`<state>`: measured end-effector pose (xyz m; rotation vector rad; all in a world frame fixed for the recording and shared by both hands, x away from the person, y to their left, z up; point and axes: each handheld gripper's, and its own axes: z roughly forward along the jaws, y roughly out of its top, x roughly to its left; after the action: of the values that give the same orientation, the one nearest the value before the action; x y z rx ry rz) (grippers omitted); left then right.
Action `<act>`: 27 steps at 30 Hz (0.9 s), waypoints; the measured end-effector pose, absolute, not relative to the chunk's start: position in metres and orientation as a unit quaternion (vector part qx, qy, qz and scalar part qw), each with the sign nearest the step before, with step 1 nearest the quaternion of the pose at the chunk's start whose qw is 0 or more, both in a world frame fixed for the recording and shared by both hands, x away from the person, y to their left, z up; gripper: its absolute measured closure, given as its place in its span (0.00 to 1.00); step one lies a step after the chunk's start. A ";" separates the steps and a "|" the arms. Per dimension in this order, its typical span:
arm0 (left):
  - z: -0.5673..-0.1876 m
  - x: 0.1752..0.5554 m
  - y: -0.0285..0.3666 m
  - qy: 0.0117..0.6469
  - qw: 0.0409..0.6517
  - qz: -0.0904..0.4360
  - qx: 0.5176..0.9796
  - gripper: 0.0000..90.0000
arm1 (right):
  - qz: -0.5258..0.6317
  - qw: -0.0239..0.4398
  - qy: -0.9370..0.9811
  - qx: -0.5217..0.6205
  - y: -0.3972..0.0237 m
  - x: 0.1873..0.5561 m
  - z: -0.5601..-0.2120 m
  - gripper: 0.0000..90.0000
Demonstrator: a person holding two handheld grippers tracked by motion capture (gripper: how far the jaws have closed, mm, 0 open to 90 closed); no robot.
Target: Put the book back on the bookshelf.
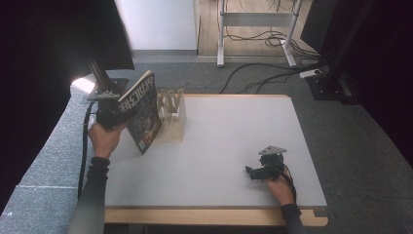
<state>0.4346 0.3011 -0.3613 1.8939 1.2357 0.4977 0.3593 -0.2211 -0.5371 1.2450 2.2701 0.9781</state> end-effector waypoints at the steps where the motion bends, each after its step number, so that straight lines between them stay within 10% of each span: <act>1: -0.364 0.438 0.299 0.490 0.408 0.194 0.746 0.92 | 0.348 0.186 0.806 0.442 -0.221 0.359 -0.537 0.01; 9: -0.369 0.442 0.299 0.497 0.419 0.213 0.730 0.88 | 0.348 0.186 0.805 0.443 -0.221 0.359 -0.537 0.01; 18: -0.367 0.432 0.311 0.488 0.424 0.226 0.729 0.39 | 0.347 0.186 0.806 0.442 -0.221 0.359 -0.537 0.01; 27: -0.363 0.414 0.317 0.474 0.438 0.222 0.731 0.19 | 0.347 0.186 0.806 0.443 -0.221 0.359 -0.537 0.01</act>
<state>0.4142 0.3174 -0.3626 1.8165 1.1786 0.5524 0.3594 -0.2209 -0.5368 1.2466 2.2701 0.9775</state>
